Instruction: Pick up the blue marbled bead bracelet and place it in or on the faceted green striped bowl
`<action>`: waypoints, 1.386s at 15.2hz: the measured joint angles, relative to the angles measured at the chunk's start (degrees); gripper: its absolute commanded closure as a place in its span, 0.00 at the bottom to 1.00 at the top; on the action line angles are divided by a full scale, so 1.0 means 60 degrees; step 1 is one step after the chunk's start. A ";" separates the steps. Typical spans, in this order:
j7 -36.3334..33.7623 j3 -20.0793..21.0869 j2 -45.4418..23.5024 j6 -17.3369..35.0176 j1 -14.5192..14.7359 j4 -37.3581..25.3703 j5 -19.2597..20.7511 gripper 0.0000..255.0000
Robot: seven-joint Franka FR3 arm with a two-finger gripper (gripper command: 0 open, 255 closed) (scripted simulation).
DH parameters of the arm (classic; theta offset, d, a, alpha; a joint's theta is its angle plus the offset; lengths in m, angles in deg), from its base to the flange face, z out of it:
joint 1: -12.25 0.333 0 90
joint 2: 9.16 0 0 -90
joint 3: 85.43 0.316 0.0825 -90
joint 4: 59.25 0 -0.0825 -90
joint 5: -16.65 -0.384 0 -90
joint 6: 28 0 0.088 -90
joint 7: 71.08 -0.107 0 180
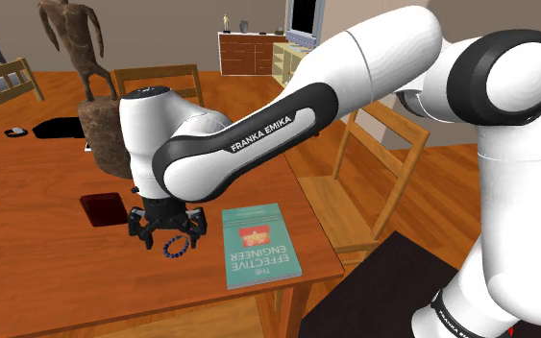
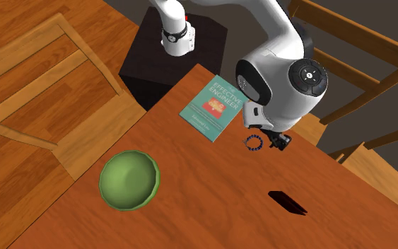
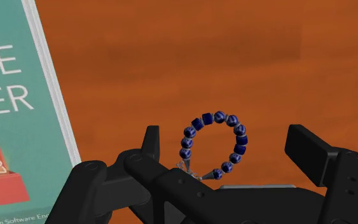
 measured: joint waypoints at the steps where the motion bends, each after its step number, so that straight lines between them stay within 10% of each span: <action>1: -0.0045 -0.0031 -0.0071 0.0117 0.0032 0.0059 0.0055 0.00; 10: -0.0152 -0.0141 -0.0322 0.0450 0.0125 0.0175 0.0233 0.00; 11: -0.0152 -0.0141 -0.0322 0.0450 0.0125 0.0175 0.0233 1.00; 21: -0.0155 -0.0137 -0.0291 0.0437 0.0116 0.0179 0.0229 1.00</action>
